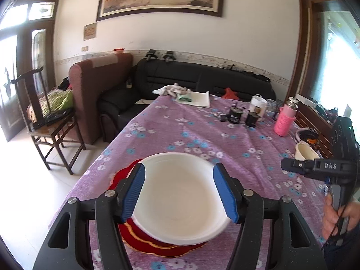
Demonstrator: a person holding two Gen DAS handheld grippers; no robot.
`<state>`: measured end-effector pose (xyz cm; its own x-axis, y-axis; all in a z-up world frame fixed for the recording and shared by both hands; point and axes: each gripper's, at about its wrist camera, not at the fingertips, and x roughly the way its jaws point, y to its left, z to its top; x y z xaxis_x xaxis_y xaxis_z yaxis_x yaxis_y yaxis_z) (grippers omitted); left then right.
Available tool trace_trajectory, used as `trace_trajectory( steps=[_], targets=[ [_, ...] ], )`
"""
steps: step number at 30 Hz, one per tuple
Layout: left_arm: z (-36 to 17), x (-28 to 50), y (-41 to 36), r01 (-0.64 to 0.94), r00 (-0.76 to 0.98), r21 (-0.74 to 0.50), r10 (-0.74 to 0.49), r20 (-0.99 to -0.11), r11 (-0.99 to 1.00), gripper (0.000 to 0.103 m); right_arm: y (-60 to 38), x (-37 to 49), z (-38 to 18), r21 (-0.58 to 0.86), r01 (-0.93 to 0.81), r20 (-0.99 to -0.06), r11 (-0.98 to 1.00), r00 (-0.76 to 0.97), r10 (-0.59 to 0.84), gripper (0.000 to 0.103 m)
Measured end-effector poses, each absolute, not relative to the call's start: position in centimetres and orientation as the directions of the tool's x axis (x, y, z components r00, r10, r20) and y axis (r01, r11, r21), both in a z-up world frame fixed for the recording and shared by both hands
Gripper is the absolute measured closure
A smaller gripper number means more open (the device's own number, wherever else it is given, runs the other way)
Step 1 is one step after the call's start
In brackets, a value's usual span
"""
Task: Organize plates and bowls
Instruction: 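Lower the white plastic bowl onto the stack and open the right tool, then move the right tool to the beige ribbed bowl and grasp its rim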
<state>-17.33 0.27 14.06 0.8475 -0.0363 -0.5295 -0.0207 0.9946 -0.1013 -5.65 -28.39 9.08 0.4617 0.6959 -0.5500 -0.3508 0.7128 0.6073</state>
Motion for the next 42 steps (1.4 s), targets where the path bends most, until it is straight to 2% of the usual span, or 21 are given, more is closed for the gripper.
trace_trajectory(
  steps=[5,8,16,20,24,30,38,39,42],
  targets=[
    [14.2,-16.2,-5.0,0.114,0.830,-0.072,-0.135,-0.542,0.991,0.037,-35.0,-5.2,9.6,0.625,-0.259,-0.522,0.737,0.563,0.641,0.078],
    [13.2,-14.9,-8.9,0.221,0.783,-0.090,-0.232,-0.578,0.971,0.037,-39.5,-4.9,9.6,0.624,-0.185,-0.520,0.759,0.626,0.581,0.077],
    [8.1,-11.0,-19.1,0.449,0.592,-0.139,-0.411,-0.693,0.883,0.037,-53.5,-5.3,9.4,0.600,0.110,-0.551,0.793,0.775,0.310,0.077],
    [6.0,-9.1,-23.3,0.521,0.514,-0.188,-0.482,-0.710,0.833,0.037,-59.0,-5.5,7.9,0.609,0.247,-0.576,0.754,0.791,0.207,0.077],
    [3.5,-7.6,-26.0,0.554,0.477,-0.210,-0.514,-0.712,0.805,0.037,-61.7,-5.4,6.3,0.624,0.311,-0.586,0.717,0.793,0.166,0.077],
    [0.9,-6.8,-27.0,0.547,0.481,-0.173,-0.477,-0.736,0.819,0.037,-61.6,-4.2,4.7,0.595,0.331,-0.617,0.732,0.773,0.151,0.077],
    [0.8,-6.6,-26.3,0.546,0.473,-0.220,-0.514,-0.715,0.808,0.036,-60.9,-2.3,2.5,0.542,0.365,-0.671,0.757,0.730,0.129,0.077],
    [0.8,-6.6,-26.3,0.544,0.474,-0.224,-0.516,-0.713,0.809,0.036,-60.8,-2.2,2.3,0.541,0.360,-0.676,0.760,0.724,0.139,0.083],
    [1.1,-6.5,-25.8,0.528,0.486,-0.231,-0.514,-0.707,0.817,0.036,-60.4,-2.2,2.2,0.558,0.327,-0.666,0.763,0.725,0.176,0.089]
  ],
)
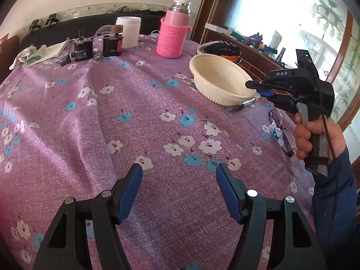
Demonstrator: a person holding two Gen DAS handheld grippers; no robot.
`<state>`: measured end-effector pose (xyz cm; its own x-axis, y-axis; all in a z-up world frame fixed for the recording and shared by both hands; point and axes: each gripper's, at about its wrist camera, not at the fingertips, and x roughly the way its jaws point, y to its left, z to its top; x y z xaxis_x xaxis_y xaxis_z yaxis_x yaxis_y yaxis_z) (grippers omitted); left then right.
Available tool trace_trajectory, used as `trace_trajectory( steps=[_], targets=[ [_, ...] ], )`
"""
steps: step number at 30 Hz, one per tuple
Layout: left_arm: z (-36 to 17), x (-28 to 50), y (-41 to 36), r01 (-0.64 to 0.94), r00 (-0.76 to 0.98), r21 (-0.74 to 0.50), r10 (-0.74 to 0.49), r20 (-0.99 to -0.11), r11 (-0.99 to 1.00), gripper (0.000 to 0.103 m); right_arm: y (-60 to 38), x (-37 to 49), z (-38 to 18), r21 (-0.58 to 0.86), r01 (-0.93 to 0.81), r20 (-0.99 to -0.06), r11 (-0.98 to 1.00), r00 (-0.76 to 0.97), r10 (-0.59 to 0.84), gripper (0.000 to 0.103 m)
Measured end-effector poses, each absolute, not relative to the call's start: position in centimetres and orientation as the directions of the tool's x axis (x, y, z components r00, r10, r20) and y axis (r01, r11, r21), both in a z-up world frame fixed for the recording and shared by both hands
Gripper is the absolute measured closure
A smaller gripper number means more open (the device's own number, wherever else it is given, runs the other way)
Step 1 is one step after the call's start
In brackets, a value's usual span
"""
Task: Organize plates and bowls
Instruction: 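Move the right tool to the beige ribbed bowl and grasp its rim, then lift the beige ribbed bowl with the right tool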
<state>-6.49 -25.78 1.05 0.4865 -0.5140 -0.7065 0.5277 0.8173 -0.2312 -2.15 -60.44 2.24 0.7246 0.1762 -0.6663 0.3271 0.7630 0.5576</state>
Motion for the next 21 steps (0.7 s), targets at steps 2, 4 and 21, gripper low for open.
trace_trajectory(
  steps=[2,4,21],
  targets=[
    [1.3,-6.5,-25.4,0.514,0.506,-0.216,-0.497,-0.705,0.830,0.036,-59.8,-2.4,3.0,0.567,0.277,-0.639,0.776,0.742,0.202,0.090],
    [1.8,-6.7,-25.0,0.506,0.517,-0.216,-0.495,-0.698,0.835,0.036,-58.9,-2.5,3.6,0.597,0.214,-0.605,0.773,0.753,0.258,0.091],
    [4.7,-5.4,-19.0,0.382,0.603,-0.256,-0.449,-0.659,0.888,0.028,-48.8,-3.7,6.6,0.401,-0.119,-0.576,0.908,0.738,0.351,0.076]
  ],
)
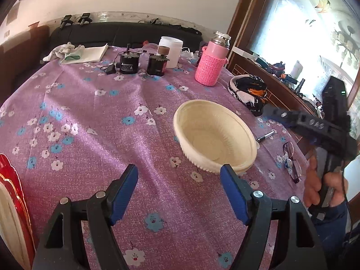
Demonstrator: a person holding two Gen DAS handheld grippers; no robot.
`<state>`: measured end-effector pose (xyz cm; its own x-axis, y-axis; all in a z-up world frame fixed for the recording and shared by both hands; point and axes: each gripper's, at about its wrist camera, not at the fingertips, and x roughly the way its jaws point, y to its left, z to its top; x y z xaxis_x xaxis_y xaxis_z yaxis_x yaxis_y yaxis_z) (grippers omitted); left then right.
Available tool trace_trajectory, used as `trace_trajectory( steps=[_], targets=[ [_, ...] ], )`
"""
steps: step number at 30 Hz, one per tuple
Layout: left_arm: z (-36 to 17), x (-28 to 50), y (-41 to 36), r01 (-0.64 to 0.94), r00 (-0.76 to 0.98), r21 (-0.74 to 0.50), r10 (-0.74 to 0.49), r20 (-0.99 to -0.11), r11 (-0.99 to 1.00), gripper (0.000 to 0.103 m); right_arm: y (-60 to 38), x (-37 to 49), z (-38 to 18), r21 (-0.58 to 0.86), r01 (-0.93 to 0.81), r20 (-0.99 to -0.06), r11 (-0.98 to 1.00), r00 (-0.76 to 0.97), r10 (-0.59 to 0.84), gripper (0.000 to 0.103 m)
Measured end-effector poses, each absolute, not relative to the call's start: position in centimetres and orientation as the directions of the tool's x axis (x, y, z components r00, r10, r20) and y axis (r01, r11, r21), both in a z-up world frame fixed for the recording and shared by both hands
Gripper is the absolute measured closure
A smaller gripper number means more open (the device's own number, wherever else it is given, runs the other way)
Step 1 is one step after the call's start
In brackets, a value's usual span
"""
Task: Organize plates and bowls
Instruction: 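Lift the beige ribbed bowl with the right tool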
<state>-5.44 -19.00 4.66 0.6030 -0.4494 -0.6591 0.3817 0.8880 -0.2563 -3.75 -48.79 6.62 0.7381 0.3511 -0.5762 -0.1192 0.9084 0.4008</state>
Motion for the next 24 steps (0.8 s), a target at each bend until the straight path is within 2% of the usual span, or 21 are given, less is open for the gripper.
trace_trajectory(
  steps=[1,2,4,5,6,9,11,14,17,21,24],
  targets=[
    [4.7,-5.4,-19.1,0.384,0.608,-0.252,-0.449,-0.655,0.888,0.028,-49.3,-4.2,7.2,0.385,-0.100,-0.556,0.918,0.769,0.316,0.075],
    [4.7,-5.4,-19.2,0.386,0.608,-0.254,-0.452,-0.653,0.887,0.028,-49.6,-5.0,8.0,0.341,-0.078,-0.533,0.937,0.805,0.261,0.068],
    [4.7,-5.5,-19.3,0.392,0.607,-0.255,-0.457,-0.650,0.884,0.028,-49.3,-6.5,9.6,0.228,-0.022,-0.461,0.973,0.878,0.128,0.036],
    [4.7,-5.6,-19.4,0.395,0.607,-0.252,-0.457,-0.650,0.883,0.028,-48.9,-7.5,10.5,0.183,-0.005,-0.413,0.983,0.907,0.081,0.008],
    [4.7,-5.6,-19.5,0.397,0.606,-0.251,-0.458,-0.650,0.883,0.028,-48.7,-8.5,11.2,0.159,0.001,-0.358,0.987,0.932,0.057,0.001],
    [4.6,-5.7,-19.7,0.401,0.604,-0.249,-0.459,-0.652,0.882,0.029,-48.9,-10.0,12.3,0.156,0.030,-0.281,0.987,0.960,0.015,0.000],
    [4.7,-5.9,-19.8,0.404,0.605,-0.244,-0.457,-0.652,0.882,0.028,-49.5,-9.5,12.2,0.195,0.037,-0.294,0.980,0.956,0.023,0.000],
    [4.8,-6.0,-19.8,0.408,0.608,-0.239,-0.458,-0.649,0.881,0.029,-51.4,-9.3,11.4,0.334,0.041,-0.297,0.942,0.953,0.064,0.001],
    [4.7,-6.0,-19.8,0.407,0.608,-0.238,-0.456,-0.650,0.882,0.028,-52.7,-8.8,10.9,0.432,0.073,-0.330,0.899,0.940,0.082,0.010],
    [4.7,-6.0,-19.8,0.406,0.609,-0.239,-0.457,-0.648,0.882,0.029,-51.8,-8.8,11.1,0.388,0.056,-0.326,0.920,0.942,0.080,0.012],
    [4.7,-6.1,-19.8,0.403,0.609,-0.237,-0.452,-0.652,0.884,0.028,-49.8,-8.6,11.4,0.267,0.044,-0.349,0.963,0.936,0.054,0.009]
  ],
)
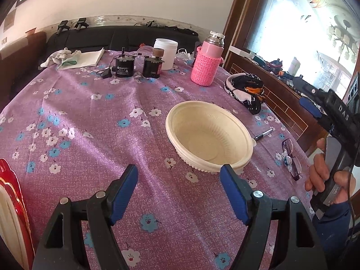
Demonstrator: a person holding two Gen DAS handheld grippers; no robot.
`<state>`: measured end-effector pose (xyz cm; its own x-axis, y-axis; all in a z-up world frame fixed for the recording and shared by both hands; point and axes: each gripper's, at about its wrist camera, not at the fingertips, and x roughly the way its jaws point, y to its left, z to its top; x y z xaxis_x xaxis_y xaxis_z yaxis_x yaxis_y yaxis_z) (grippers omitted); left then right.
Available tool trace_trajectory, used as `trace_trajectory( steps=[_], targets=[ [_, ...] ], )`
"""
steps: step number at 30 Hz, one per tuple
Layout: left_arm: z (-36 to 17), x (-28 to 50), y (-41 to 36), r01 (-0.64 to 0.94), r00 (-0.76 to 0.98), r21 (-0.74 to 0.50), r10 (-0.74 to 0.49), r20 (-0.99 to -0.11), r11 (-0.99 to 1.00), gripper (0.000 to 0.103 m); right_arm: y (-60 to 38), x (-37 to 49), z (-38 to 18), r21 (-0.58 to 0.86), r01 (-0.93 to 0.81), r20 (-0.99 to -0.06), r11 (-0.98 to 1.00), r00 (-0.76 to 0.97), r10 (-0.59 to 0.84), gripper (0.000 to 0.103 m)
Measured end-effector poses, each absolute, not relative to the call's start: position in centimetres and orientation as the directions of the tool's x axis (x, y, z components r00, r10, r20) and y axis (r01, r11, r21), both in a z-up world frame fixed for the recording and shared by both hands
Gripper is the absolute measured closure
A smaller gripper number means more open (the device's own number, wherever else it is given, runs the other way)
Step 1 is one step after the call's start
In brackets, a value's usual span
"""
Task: Organize plates and bowls
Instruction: 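Lift the beige ribbed bowl with the right tool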
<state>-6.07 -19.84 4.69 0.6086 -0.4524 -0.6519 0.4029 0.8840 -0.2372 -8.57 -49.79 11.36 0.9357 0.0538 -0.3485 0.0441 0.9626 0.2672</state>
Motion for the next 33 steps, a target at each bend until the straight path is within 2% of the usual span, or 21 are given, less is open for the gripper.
trace_trajectory(
  steps=[2,4,6,10,12,13,14,18,26,33],
  targets=[
    [4.8,-6.0,-19.9,0.404,0.609,-0.231,-0.449,-0.654,0.885,0.028,-49.1,-8.5,11.2,0.244,0.011,-0.359,0.970,0.930,0.079,0.009],
    [5.1,-5.9,-20.0,0.403,0.613,-0.224,-0.444,-0.654,0.887,0.028,-49.4,-8.5,10.6,0.323,-0.052,-0.338,0.945,0.926,0.167,0.009],
    [5.4,-5.6,-20.1,0.404,0.609,-0.220,-0.441,-0.659,0.888,0.028,-50.2,-8.4,9.9,0.404,-0.033,-0.344,0.914,0.920,0.185,0.015],
    [5.8,-4.3,-20.6,0.398,0.592,-0.220,-0.432,-0.681,0.891,0.028,-51.0,-7.5,8.7,0.516,-0.012,-0.387,0.857,0.889,0.245,0.021],
    [5.9,-3.5,-21.0,0.388,0.590,-0.208,-0.415,-0.693,0.898,0.028,-51.0,-6.8,7.7,0.578,0.011,-0.438,0.816,0.848,0.299,0.028],
    [5.9,-3.1,-21.1,0.384,0.587,-0.205,-0.409,-0.699,0.900,0.028,-50.8,-6.6,7.5,0.579,0.031,-0.462,0.815,0.836,0.297,0.031],
    [5.9,-2.6,-21.2,0.378,0.585,-0.208,-0.407,-0.702,0.902,0.028,-50.5,-6.5,7.2,0.563,0.053,-0.496,0.825,0.820,0.286,0.038],
    [5.9,-0.6,-21.8,0.360,0.556,-0.243,-0.417,-0.719,0.901,0.029,-49.5,-6.1,6.0,0.540,0.105,-0.590,0.835,0.755,0.286,0.039],
    [5.4,1.9,-23.4,0.355,0.517,-0.248,-0.411,-0.751,0.901,0.029,-49.6,-6.4,3.8,0.696,0.120,-0.581,0.708,0.673,0.457,0.039],
    [4.3,3.7,-23.8,0.356,0.480,-0.285,-0.436,-0.761,0.890,0.029,-48.3,-5.8,2.8,0.691,0.122,-0.618,0.712,0.611,0.495,0.053]
  ],
)
